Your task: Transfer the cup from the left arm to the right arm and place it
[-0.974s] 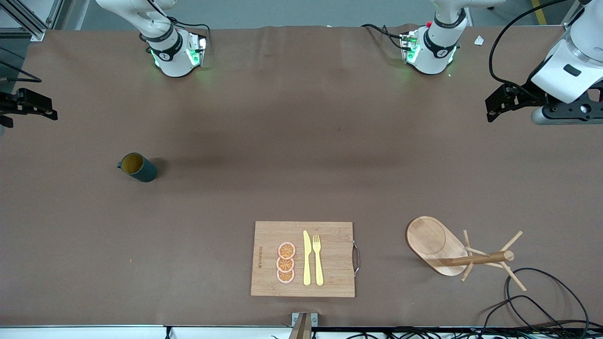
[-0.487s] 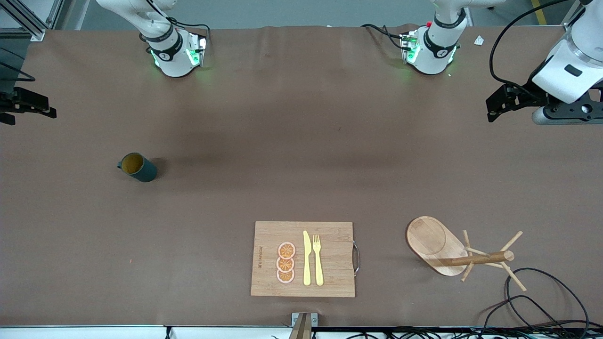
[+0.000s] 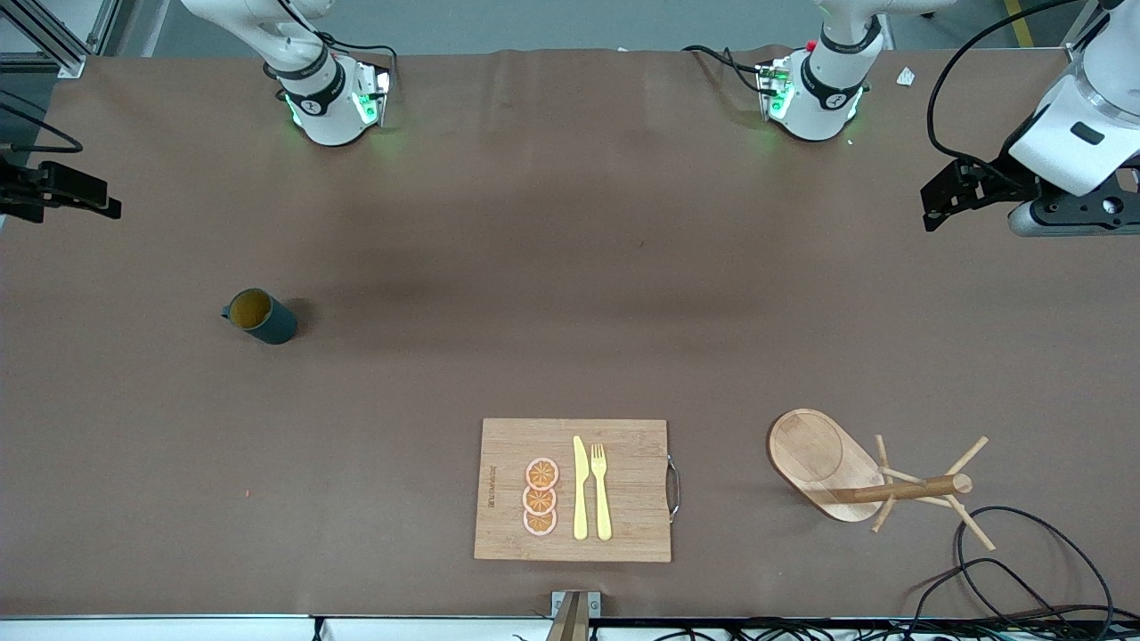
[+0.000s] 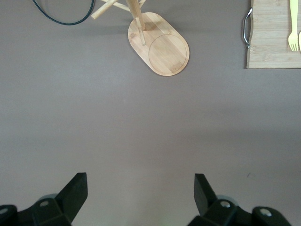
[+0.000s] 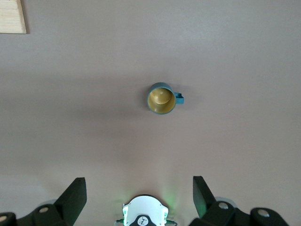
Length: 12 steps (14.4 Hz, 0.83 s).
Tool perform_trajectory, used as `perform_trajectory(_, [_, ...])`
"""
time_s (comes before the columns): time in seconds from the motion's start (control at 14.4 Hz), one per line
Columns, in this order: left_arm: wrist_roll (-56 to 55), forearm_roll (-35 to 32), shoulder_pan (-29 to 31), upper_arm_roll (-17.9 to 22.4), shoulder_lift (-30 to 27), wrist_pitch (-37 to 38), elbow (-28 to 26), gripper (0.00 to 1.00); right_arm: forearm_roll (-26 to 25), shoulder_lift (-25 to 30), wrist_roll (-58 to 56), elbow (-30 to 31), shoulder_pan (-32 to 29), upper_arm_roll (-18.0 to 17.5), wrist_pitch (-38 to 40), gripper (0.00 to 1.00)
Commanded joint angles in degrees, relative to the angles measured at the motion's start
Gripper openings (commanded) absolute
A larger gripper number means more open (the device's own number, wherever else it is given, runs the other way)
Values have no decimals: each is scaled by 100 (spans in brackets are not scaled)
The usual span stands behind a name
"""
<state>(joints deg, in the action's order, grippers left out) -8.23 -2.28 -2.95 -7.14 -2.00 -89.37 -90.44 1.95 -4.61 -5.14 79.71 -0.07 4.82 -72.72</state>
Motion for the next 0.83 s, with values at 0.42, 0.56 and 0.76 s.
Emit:
perform_trajectory(0.42, [93,43,5,-7,-20,-19,44,100,87,918,101,1108,-2,2,-577,100])
perform_trajectory(0.56, [93,52,5,-7,-20,-19,44,100,60,927,93,1099,7,2,-595,100])
perform_trajectory(0.76, [93,61,5,-7,-20,-19,44,100,60,927,58,1099,7,2,-664,100])
